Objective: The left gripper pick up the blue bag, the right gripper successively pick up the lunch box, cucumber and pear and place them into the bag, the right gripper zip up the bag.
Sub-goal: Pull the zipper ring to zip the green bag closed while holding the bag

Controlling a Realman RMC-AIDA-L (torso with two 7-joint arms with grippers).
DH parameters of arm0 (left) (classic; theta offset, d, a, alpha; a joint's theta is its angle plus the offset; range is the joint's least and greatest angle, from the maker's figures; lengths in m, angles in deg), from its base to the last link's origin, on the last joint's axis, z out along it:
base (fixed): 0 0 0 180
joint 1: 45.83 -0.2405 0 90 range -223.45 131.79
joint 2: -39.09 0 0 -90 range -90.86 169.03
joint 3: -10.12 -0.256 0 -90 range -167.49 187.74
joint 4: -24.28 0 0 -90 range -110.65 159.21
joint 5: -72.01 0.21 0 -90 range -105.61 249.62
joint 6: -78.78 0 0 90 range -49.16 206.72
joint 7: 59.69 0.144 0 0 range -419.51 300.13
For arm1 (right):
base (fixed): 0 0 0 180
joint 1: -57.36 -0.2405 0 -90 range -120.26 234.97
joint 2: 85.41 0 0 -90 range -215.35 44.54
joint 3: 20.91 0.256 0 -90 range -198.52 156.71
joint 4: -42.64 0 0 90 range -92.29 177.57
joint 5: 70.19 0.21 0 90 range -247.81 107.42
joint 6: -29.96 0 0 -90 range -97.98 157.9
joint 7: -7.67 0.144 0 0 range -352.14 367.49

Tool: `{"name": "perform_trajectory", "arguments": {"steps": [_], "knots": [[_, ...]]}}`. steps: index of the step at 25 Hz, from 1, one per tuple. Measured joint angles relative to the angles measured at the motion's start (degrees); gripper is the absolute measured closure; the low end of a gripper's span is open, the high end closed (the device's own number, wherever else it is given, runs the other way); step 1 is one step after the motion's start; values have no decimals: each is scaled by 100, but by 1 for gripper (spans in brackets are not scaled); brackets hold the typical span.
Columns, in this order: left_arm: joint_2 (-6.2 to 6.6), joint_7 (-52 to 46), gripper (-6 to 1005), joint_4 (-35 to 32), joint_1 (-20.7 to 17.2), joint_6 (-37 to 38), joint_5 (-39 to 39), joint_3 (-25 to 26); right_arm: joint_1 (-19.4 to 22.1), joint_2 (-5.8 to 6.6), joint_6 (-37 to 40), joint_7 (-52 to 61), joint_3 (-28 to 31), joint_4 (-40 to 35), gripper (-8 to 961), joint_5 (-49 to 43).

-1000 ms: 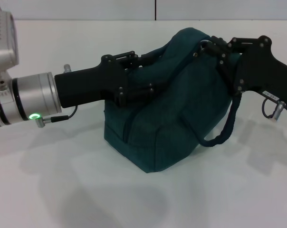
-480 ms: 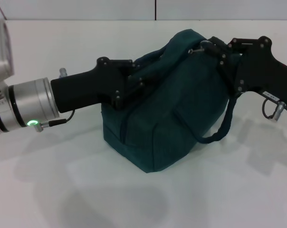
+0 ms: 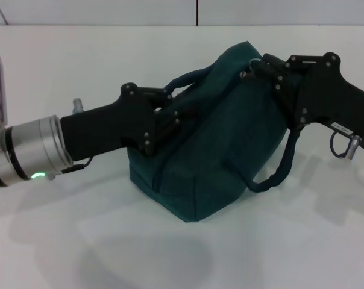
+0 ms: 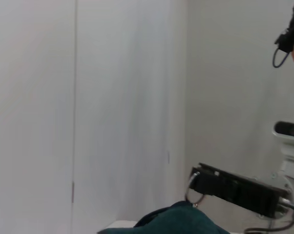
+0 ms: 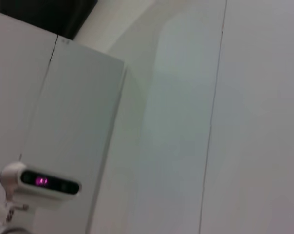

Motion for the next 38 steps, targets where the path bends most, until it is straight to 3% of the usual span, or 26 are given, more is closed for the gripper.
{"name": "perform_trajectory", "arguments": {"steps": [18,38], "knots": [[14,242,884,6,-243,430,12,-26,17,11,-52,239,65,349,934,461],[61,220,887,-51,-432,486,30,193,90,43,-796,355,432,498,933,599]]}}
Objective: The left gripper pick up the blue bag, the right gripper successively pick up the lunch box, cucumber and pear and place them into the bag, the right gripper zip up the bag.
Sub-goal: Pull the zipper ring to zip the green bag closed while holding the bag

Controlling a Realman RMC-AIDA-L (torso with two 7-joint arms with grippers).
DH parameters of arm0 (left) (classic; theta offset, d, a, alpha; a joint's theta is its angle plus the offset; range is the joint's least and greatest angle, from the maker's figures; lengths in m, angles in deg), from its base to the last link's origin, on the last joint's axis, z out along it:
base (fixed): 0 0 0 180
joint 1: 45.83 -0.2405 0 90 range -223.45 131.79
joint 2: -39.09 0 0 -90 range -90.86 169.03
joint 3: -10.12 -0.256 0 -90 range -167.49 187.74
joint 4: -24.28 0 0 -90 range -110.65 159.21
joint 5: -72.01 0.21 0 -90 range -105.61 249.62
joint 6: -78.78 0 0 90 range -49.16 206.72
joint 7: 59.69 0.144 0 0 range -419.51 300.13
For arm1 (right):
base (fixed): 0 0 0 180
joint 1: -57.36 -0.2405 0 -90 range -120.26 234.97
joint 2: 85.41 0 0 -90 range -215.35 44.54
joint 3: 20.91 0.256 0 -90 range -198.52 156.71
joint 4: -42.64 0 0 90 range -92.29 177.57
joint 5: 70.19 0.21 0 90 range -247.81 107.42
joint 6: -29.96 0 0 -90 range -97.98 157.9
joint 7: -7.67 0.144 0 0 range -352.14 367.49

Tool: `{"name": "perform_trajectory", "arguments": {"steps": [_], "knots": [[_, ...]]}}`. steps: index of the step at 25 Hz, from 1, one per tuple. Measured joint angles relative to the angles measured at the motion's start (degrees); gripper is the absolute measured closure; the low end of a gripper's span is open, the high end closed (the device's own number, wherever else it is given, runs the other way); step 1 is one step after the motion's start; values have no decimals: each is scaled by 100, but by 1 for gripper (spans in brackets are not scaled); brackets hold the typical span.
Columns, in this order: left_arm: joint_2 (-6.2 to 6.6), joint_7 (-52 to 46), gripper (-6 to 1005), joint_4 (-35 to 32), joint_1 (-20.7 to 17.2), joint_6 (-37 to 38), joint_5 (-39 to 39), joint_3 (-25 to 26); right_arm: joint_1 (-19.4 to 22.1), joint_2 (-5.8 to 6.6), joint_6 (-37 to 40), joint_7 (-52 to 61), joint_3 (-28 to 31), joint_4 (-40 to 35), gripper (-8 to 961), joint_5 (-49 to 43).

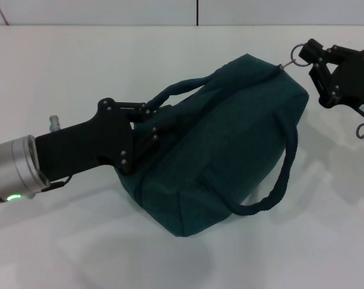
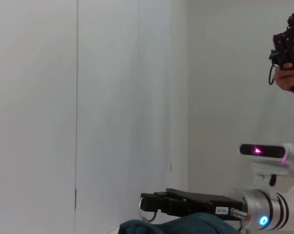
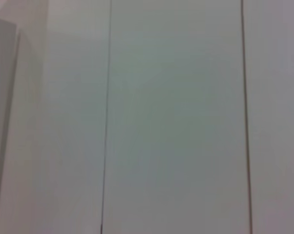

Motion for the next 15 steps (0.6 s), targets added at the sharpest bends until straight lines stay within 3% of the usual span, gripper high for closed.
{"name": "perform_trajectory", "arguments": {"steps": [9,15], "knots": [[-4,0,889,1,59,-1,1,8,56,4,-66,121,113,-34,914,172],[-5,1,890,40,119,-5,5,-4,243,63,-156,46,112,-39,716,407]]}}
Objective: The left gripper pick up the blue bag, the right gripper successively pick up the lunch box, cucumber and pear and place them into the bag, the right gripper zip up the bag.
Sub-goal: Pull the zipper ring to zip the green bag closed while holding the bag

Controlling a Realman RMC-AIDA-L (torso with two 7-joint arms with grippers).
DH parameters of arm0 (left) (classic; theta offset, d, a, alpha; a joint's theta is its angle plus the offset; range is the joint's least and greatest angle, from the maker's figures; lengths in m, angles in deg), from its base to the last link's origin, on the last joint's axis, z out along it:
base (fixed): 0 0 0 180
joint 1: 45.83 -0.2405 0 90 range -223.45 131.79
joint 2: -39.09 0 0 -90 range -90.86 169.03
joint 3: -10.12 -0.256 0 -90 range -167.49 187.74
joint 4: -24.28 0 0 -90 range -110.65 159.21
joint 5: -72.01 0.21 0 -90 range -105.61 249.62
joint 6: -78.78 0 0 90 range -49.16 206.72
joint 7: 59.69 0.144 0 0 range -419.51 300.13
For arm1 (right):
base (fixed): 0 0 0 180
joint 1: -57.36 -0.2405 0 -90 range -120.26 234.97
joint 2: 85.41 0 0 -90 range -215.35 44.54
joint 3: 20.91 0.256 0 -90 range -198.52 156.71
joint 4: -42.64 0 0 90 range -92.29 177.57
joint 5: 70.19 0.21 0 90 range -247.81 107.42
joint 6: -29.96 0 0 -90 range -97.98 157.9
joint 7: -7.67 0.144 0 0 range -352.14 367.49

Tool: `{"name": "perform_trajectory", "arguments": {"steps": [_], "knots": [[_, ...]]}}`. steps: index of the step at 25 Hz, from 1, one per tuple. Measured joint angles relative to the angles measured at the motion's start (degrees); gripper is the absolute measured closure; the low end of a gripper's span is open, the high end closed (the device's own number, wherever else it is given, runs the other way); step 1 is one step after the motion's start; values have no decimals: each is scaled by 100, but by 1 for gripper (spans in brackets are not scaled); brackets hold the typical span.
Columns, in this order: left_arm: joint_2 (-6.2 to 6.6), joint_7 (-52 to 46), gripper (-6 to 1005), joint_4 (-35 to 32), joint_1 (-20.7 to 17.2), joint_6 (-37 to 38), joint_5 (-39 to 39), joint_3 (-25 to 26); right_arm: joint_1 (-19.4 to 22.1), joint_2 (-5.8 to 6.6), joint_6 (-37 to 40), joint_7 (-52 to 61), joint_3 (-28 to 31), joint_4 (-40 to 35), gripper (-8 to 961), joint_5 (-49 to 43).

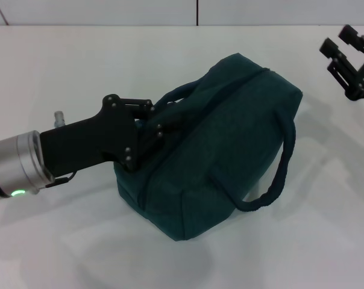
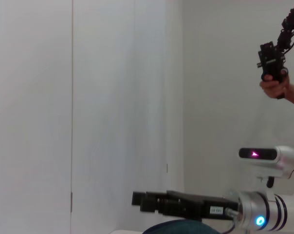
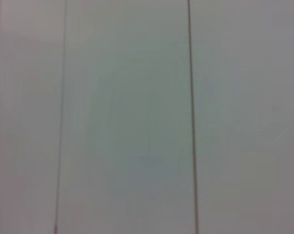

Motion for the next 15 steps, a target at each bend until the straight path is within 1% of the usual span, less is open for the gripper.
{"name": "perform_trajectory", "arguments": {"steps": [4,6,8,9,11,15], "knots": [[-9,6,890,4,7,-1,0,-16,25,73,-517,-89,-24,34,630,-196],[-17,23,890,5,20,-1,0,-26,6,65,-737,-126,-19,23,588,-365],[-22,29,890,7,42,-1,0,-34,-35,18,-889,-238,-32,-6,545,-481],[-24,29,890,11,54,-1,0,-39,-35,18,-889,-238,-32,-6,549,-481],[-25,19,890,20,74,-1,0,-46,-154,-54,-1078,-432,-295,-20,556,-535],[-30,7,889,25,88,-1,1,-49,-268,-78,-1152,-441,-615,-23,564,-538]]}}
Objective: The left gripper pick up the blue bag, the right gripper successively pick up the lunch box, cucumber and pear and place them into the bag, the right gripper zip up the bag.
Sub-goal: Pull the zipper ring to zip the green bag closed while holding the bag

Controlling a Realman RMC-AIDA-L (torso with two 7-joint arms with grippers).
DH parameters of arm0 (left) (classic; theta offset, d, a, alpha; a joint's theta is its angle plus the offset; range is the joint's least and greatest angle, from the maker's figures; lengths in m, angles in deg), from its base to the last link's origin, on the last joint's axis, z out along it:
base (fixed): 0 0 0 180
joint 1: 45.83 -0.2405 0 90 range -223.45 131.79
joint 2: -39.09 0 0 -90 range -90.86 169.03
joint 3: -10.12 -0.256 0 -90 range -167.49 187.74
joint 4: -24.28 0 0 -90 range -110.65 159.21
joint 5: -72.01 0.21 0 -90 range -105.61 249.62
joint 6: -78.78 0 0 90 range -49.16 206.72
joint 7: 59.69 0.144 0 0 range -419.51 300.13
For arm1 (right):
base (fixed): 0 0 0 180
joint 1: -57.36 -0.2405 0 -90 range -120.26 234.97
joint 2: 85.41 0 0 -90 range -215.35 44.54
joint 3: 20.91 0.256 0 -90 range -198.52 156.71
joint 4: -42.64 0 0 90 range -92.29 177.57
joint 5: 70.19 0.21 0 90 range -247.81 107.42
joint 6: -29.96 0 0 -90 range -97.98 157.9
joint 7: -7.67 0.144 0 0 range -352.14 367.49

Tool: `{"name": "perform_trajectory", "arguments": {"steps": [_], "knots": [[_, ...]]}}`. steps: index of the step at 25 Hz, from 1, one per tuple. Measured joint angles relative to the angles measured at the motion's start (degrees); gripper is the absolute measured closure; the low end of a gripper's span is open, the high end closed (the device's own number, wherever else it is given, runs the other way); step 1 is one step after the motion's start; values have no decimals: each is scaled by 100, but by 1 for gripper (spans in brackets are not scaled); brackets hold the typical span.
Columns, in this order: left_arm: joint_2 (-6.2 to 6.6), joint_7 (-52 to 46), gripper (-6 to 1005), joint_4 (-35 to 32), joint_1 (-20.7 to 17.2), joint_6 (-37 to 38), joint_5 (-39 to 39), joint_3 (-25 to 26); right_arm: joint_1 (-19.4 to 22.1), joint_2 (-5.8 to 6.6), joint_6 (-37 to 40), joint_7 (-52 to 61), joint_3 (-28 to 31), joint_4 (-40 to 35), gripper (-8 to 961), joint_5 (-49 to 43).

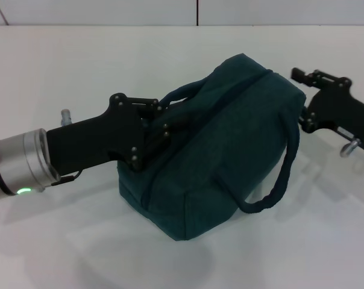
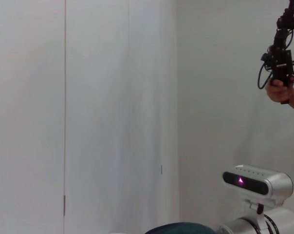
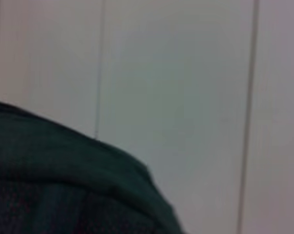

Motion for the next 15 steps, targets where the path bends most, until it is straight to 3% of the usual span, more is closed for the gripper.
{"name": "perform_trajectory", "arguments": {"steps": [15], "knots": [[-14,20,891,1,0,1,-5,-1,-135,-29,-2,61,-814,-240,564,45]]}}
